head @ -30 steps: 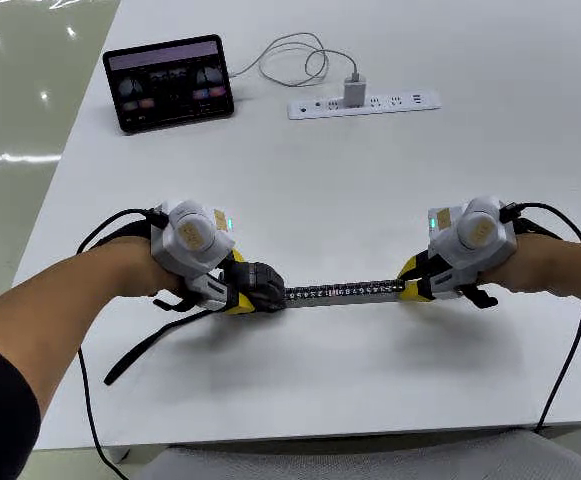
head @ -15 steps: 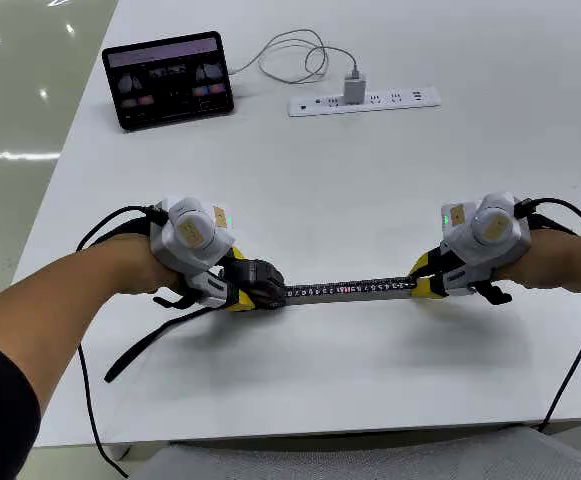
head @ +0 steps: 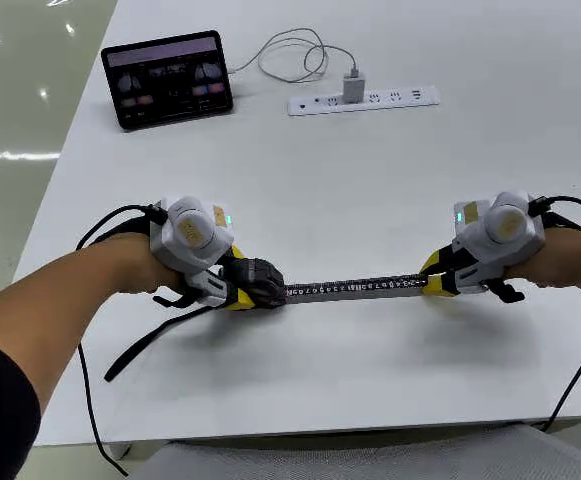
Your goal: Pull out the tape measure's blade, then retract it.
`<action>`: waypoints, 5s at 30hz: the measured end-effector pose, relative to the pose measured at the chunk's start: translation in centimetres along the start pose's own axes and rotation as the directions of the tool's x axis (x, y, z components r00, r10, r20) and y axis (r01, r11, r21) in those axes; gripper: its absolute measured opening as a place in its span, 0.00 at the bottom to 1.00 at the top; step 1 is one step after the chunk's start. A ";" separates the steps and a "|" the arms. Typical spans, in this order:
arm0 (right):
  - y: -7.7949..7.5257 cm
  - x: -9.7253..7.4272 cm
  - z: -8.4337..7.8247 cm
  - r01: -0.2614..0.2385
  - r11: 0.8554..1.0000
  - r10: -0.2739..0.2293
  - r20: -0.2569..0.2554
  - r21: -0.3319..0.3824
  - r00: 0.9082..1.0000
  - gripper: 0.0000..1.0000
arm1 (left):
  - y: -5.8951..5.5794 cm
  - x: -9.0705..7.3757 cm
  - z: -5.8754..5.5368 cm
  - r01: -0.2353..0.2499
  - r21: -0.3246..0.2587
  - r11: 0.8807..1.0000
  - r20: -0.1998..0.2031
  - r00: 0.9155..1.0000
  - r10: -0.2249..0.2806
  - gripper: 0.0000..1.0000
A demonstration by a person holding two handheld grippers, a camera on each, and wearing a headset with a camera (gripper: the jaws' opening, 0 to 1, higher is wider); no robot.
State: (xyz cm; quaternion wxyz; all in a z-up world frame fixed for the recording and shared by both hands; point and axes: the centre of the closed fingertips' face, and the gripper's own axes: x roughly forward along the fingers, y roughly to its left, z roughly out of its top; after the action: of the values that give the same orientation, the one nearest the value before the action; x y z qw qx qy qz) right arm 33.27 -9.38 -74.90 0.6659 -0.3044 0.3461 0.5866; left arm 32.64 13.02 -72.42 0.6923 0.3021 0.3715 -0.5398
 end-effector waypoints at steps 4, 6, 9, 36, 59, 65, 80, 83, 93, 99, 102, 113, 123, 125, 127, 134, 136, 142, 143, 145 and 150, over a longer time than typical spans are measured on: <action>-0.1 -0.1 -0.2 0.004 1.000 -0.004 -0.004 0.000 1.000 0.08 | 0.0 0.0 0.0 -0.001 -0.001 1.000 0.002 1.000 0.001 0.31; -0.2 -0.2 -0.4 0.005 1.000 -0.005 -0.007 0.000 1.000 0.08 | 0.0 0.0 0.0 -0.001 -0.001 1.000 0.001 1.000 0.001 0.32; -0.3 -0.4 -0.6 0.008 1.000 -0.008 -0.008 0.006 1.000 0.08 | 0.1 0.1 0.0 -0.001 -0.002 1.000 0.003 1.000 0.001 0.31; -0.6 -1.3 -1.9 0.019 0.999 -0.018 -0.010 0.034 1.000 0.08 | 0.2 0.2 0.0 0.001 -0.006 1.000 0.009 1.000 -0.001 0.31; -0.6 -1.5 -2.2 0.025 0.999 -0.025 -0.020 0.044 0.999 0.08 | 0.3 0.3 -0.2 0.001 -0.006 1.000 0.013 1.000 -0.001 0.32; -0.2 -1.4 -2.1 0.014 0.999 -0.012 -0.037 0.037 0.999 0.09 | 0.1 0.2 0.1 0.002 0.010 1.000 0.021 1.000 -0.003 0.32; -0.4 -1.1 -2.2 0.063 0.998 -0.063 -0.092 -0.004 0.994 0.13 | 0.1 1.0 -2.1 -0.020 0.008 1.000 -0.052 0.998 0.020 0.34; -0.5 -1.2 -1.8 0.087 0.996 -0.086 -0.070 0.024 0.994 0.16 | 0.6 0.7 -1.7 -0.056 -0.057 0.997 0.005 0.998 0.056 0.38; -1.4 -3.1 -1.8 0.217 0.950 -0.228 0.024 0.224 0.973 0.36 | 0.7 -1.7 -1.7 -0.090 -0.263 0.960 0.080 0.990 0.115 0.68; -1.2 -4.5 -2.8 0.268 0.909 -0.301 0.056 0.318 0.952 0.49 | 0.7 -2.7 -3.0 -0.139 -0.363 0.922 0.113 0.975 0.192 0.86; -0.5 -5.0 -3.0 0.272 0.902 -0.311 0.068 0.337 0.948 0.49 | 1.6 -3.3 -3.5 -0.201 -0.404 0.892 0.132 0.952 0.275 0.99; 2.0 -6.1 -3.9 0.311 0.886 -0.355 0.071 0.343 0.932 0.66 | 1.6 -6.6 -4.5 -0.264 -0.570 0.778 0.195 0.877 0.440 1.00; 3.0 -9.5 -5.2 0.340 0.849 -0.410 0.097 0.405 0.907 0.73 | -1.5 -8.8 -6.4 -0.250 -0.654 0.714 0.215 0.844 0.491 1.00; 3.4 -10.1 -5.7 0.347 0.837 -0.423 0.098 0.423 0.901 0.75 | -2.0 -9.1 -6.9 -0.266 -0.650 0.712 0.199 0.844 0.498 1.00; 3.7 -10.6 -6.1 0.359 0.829 -0.434 0.089 0.428 0.897 0.77 | -2.1 -9.6 -7.1 -0.274 -0.651 0.708 0.199 0.838 0.508 1.00; 5.4 -11.9 -7.7 0.355 0.814 -0.441 0.092 0.459 0.893 0.82 | -2.9 -10.4 -7.1 -0.273 -0.636 0.722 0.216 0.835 0.506 1.00; 5.7 -12.1 -7.9 0.354 0.810 -0.445 0.097 0.466 0.890 0.83 | -3.0 -10.3 -7.1 -0.275 -0.630 0.727 0.224 0.831 0.508 1.00; 6.5 -12.5 -7.9 0.360 0.802 -0.456 0.100 0.477 0.884 0.96 | -3.7 -10.0 -7.1 -0.277 -0.622 0.732 0.227 0.832 0.507 1.00; 6.6 -12.7 -7.9 0.361 0.802 -0.459 0.104 0.476 0.882 0.97 | -3.9 -10.1 -6.9 -0.277 -0.621 0.733 0.230 0.830 0.508 1.00; 6.7 -12.9 -7.8 0.361 0.797 -0.465 0.110 0.484 0.879 1.00 | -4.0 -10.2 -6.9 -0.278 -0.624 0.731 0.230 0.828 0.511 1.00; 6.8 -13.4 -7.8 0.365 0.784 -0.482 0.121 0.503 0.868 1.00 | -3.8 -10.5 -7.6 -0.284 -0.641 0.713 0.223 0.820 0.527 1.00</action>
State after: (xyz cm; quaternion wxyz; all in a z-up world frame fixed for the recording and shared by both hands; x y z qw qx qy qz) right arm 24.71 -22.51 -68.47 0.8713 -0.1323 0.3140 0.3533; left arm 26.00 23.87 -67.79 0.9130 0.0378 0.2947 -0.2794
